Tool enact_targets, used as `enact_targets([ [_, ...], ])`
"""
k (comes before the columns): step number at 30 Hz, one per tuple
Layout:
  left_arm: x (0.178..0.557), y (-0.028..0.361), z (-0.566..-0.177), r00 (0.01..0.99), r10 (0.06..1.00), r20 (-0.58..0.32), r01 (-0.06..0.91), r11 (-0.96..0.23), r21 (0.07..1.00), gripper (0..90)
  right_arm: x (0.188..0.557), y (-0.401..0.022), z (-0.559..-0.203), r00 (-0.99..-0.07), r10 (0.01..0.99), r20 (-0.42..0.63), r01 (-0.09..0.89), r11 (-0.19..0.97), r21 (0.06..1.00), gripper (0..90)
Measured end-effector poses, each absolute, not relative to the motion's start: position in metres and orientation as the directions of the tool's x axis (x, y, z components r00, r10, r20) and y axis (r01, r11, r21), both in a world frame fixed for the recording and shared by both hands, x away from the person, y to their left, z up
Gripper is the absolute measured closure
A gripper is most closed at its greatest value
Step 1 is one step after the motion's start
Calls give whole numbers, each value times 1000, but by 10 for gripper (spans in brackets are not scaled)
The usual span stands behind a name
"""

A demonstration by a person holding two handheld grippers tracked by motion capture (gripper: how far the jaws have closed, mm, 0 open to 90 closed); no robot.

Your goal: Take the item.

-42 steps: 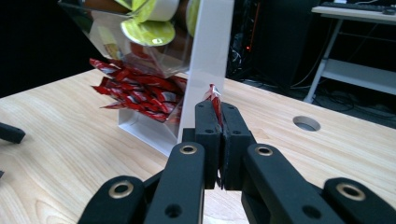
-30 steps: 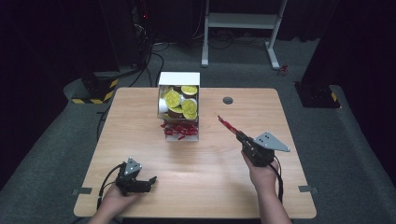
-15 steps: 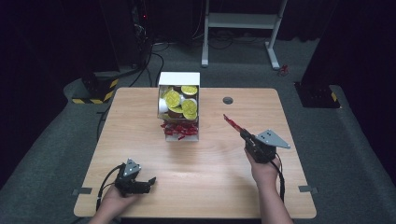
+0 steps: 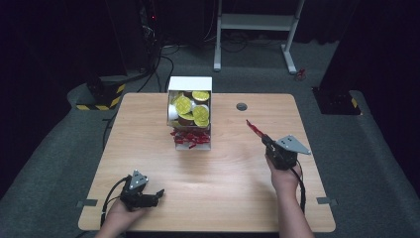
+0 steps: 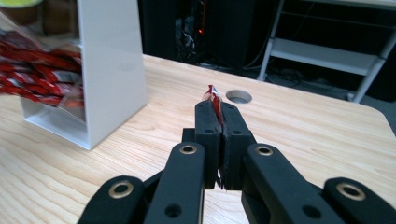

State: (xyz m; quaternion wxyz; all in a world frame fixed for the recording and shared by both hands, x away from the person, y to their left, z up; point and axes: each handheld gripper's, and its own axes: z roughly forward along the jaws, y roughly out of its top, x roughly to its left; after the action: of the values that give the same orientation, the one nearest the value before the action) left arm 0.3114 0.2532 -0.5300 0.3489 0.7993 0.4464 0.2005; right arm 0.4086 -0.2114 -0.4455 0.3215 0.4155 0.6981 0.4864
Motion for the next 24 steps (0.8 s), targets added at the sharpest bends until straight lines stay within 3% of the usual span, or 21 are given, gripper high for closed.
enact_targets([
  [24, 301, 258, -530, 513, 859, 15, 575, -357, 736, 138, 440, -214, -486, -348, 934, -80, 399, 225, 889, 880],
])
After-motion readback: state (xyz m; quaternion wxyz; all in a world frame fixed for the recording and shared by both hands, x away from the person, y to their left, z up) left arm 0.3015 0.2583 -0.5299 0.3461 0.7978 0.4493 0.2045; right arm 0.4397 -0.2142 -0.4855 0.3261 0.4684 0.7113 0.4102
